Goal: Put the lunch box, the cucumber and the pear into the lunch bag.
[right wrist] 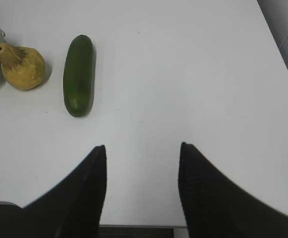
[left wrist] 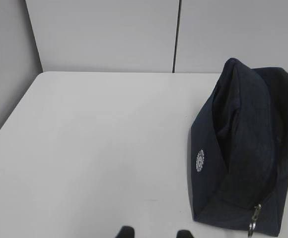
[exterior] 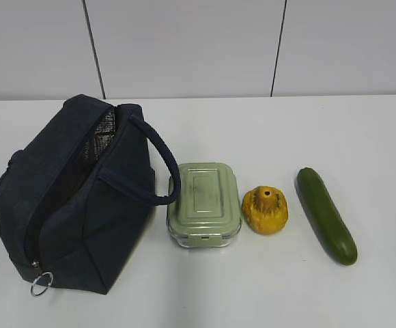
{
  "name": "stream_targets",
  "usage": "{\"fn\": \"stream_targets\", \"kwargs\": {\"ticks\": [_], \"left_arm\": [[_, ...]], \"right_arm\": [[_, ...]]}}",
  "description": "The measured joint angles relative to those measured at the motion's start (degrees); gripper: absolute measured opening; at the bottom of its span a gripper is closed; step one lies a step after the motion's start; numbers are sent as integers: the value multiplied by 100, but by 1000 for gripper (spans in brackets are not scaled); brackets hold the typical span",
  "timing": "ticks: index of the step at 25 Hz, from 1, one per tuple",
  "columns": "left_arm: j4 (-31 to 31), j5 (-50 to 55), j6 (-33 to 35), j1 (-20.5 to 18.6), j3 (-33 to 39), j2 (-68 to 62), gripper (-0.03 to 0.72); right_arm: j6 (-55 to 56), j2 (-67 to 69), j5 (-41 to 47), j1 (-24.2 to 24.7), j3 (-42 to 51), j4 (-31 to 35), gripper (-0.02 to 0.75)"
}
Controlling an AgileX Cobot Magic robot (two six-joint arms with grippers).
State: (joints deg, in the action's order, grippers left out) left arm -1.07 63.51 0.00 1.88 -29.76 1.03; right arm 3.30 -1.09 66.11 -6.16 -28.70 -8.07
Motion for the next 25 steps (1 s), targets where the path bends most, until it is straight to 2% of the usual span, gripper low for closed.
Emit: {"fn": "stream_targets", "kwargs": {"ticks": [25], "left_arm": [[0, 0, 0, 0, 0, 0, 165]], "right_arm": [[0, 0, 0, 0, 0, -22, 375]]}}
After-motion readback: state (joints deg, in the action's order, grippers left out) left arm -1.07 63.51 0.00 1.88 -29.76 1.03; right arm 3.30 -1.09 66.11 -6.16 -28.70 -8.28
